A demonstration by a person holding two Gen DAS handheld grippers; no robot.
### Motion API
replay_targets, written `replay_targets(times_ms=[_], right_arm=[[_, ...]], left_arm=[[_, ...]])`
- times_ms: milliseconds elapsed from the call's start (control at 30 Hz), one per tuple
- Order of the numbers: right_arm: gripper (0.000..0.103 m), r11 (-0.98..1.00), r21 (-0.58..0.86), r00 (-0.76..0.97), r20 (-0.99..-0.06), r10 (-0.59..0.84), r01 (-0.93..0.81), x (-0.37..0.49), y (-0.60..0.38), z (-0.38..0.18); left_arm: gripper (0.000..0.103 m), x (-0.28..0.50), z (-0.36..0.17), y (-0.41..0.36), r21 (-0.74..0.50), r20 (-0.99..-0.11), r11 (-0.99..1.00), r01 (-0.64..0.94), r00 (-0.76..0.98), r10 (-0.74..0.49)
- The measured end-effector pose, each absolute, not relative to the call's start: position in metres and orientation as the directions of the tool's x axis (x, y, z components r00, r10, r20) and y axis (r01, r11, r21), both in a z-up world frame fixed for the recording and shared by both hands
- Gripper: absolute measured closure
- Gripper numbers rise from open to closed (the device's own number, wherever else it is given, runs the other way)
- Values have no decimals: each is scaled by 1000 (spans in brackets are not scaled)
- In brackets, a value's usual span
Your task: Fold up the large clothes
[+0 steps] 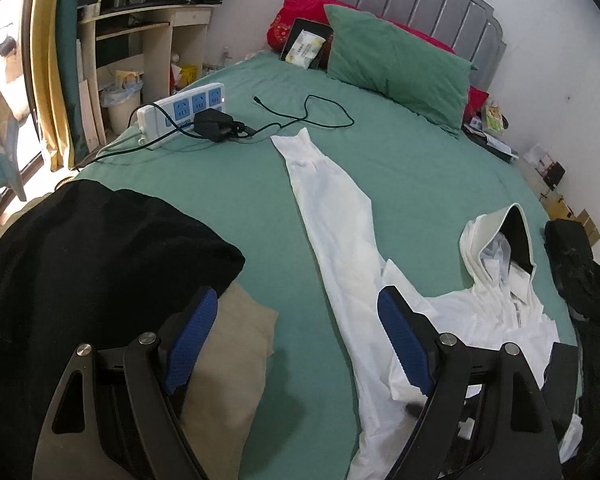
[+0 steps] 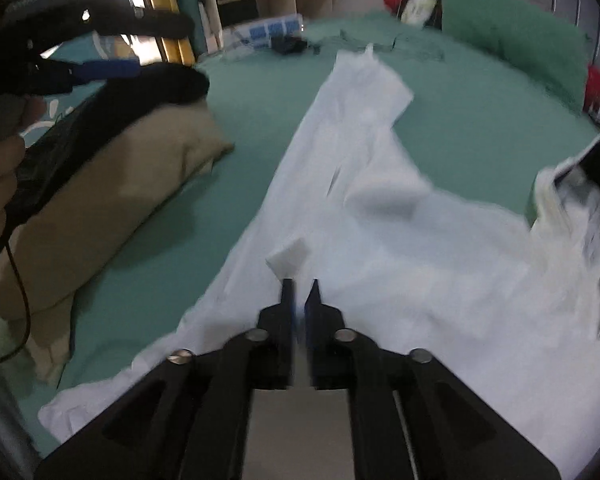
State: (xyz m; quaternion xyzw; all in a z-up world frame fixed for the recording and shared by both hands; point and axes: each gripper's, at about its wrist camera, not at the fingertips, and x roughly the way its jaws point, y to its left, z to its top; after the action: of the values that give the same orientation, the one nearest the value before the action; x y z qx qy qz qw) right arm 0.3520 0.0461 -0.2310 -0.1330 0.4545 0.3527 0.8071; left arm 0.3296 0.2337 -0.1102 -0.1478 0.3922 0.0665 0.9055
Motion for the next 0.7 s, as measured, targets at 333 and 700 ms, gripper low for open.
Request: replay_targets(times_ms=[333,700], right_arm=[[33,761,94,465,-742,484,-643,412,54,-177],[70,735,152,313,-834,454,-661,487,158,-242]], left_arm=[[18,329,-108,277,-246,-714,925,-290,700,29],[18,333,-114,294,-258,-733,925,-277,680,-1]])
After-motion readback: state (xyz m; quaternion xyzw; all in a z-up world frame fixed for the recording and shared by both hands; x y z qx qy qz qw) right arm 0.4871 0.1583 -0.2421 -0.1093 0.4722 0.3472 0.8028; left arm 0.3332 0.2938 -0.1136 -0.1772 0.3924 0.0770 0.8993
